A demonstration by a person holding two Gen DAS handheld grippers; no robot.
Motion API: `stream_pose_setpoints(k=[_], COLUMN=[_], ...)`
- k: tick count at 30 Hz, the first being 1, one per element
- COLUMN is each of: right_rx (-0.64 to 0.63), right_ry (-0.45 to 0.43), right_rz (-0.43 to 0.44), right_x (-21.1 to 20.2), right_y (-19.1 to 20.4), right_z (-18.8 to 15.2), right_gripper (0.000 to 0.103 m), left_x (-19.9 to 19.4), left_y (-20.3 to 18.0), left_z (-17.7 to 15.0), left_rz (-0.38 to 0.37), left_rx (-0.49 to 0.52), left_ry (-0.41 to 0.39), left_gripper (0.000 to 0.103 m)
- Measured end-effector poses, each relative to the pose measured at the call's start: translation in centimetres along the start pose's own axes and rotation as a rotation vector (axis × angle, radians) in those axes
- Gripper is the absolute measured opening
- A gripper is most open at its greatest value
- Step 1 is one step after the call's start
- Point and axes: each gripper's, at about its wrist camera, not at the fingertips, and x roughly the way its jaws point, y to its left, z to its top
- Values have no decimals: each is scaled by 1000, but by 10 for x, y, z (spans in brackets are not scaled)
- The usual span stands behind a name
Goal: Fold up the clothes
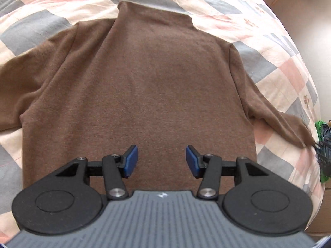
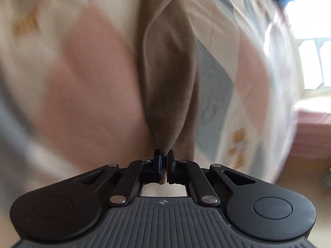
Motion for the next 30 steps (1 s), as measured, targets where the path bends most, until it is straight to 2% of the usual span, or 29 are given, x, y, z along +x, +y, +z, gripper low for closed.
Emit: stream_pose_setpoints(k=[3,4,5,6,8,9,11,12,14,15,17,18,19,21,22,25,28,29,30], right_rx=[388,503,607,702,886,988,1190,1245,1194,1154,1081,1014,923,715,622,529,618,665,692], right_ry=[-121,-179,-246,-285,-290,-216,-7,106,251,253,121,46,-28,-169,-224,-260,-308,-319,-331], right_rz=[461,563,627,648,602,574,553,524,421,371,295,246,188,79,63,118,220,289,385], right_x=[-68,-87,-101,-107,-99,-80,-32,-11,10,12,-1,-10,-21,-37,-41,-25,2,13,20], right_y=[-50,-66,-81,-96,-123,-127,-126,-119,-82,-66,-46,-37,-29,-11,-5,-6,-26,-37,-46], right_z=[-4,-10,-17,-26,-49,-63,-92,-103,-106,-102,-81,-65,-46,-6,11,57,75,76,78], right_gripper=[3,3,3,3,3,11,22,25,25,25,25,29,35,58,60,57,54,49,18], left_x=[-4,-4,-5,-4,-3,-1,2,2,2,1,0,0,1,3,5,9,11,11,11], left_y=[2,3,4,6,8,9,7,6,6,6,8,9,9,7,4,-7,-16,-17,-17], left_z=[0,0,-1,-2,-5,-7,-13,-16,-23,-26,-33,-35,-37,-40,-40,-38,-34,-32,-31], left_rz=[0,-2,-8,-17,-39,-51,-68,-70,-61,-54,-41,-37,-34,-34,-38,-64,-73,-74,-75], left_rx=[-29,-43,-60,-81,-126,-149,-167,-161,-141,-133,-124,-128,-135,-148,-148,-130,-84,-72,-70], left_ry=[-3,-5,-6,-7,-6,1,18,24,42,50,64,70,74,79,79,78,80,80,82], left_gripper=[48,48,49,50,51,51,51,52,52,52,54,54,55,55,55,57,57,57,58])
